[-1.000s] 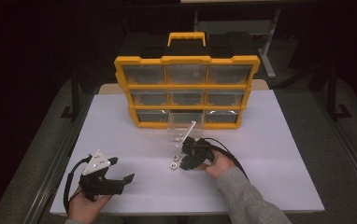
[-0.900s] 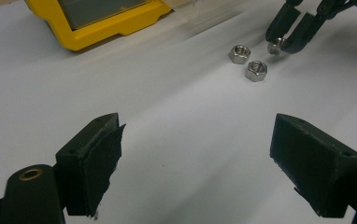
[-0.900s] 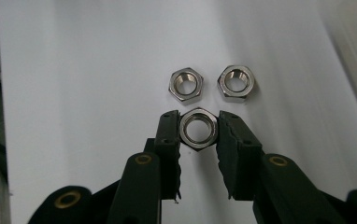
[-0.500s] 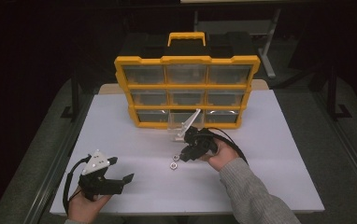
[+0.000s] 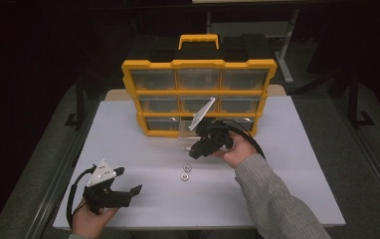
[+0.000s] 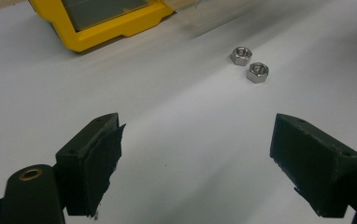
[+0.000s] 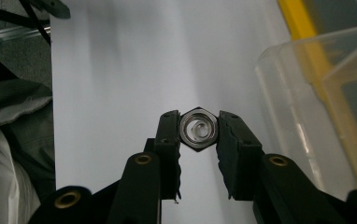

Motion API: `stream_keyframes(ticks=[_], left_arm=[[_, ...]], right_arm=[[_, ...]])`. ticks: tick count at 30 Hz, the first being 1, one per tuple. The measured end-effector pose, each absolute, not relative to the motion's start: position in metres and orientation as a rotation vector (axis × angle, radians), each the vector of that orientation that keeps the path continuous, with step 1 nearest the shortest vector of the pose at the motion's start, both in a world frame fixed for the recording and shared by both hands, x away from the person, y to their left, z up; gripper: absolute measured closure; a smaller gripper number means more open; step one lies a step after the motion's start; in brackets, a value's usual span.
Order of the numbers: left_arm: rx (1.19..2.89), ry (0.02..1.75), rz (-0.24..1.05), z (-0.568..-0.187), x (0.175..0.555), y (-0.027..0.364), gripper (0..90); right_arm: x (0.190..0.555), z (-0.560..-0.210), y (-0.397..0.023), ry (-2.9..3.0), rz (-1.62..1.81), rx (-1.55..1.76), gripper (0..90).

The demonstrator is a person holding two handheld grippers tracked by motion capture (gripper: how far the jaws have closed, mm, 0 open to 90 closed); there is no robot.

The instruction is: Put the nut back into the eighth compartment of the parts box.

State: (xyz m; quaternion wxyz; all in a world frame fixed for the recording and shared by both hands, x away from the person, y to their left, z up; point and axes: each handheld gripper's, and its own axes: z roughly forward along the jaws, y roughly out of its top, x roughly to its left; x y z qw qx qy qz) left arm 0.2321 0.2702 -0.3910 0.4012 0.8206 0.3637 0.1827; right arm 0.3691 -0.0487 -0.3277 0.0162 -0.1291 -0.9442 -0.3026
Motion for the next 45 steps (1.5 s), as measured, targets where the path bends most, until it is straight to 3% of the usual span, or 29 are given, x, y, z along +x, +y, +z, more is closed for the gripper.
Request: stream_keyframes(ticks=[15, 38, 45], left_arm=[[2.061, 0.926, 0.46, -0.391, 0.232, 0.27, 15.9], [2.061, 0.922, 0.459, -0.392, 0.232, 0.27, 16.0], [2.054, 0.925, 0.456, -0.392, 0.232, 0.271, 15.9]], right_arm=[[0.405, -0.295, -0.062, -2.976, -0.982, -0.534, 69.3], [0.438, -0.329, -0.064, -2.984, -0.897, -0.723, 68.9], [0.439, -0.33, -0.064, -3.01, -0.888, -0.753, 62.0]])
